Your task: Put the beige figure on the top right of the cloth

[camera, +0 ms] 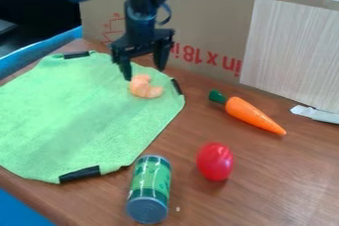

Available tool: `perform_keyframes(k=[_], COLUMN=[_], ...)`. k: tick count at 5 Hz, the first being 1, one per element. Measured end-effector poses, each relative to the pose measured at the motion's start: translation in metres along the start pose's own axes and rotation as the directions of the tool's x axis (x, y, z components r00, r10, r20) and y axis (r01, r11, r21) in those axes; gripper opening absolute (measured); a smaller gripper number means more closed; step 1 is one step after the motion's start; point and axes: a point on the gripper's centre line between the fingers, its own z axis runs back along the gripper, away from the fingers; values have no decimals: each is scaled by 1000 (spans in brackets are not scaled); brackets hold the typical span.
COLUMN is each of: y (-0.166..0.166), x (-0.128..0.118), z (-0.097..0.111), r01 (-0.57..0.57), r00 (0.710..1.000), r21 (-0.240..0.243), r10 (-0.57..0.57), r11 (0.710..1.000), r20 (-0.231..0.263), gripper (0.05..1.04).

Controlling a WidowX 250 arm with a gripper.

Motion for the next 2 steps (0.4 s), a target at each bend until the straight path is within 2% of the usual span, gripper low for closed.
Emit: perform_keyframes(k=[1,2], y=[-12,-9], x=[-21,-53], z=[33,46], r01=[91,197], r00=[995,979], r21=[38,109], r10=[-93,-200], r11=[995,974], r20=[37,23], gripper=[999,999])
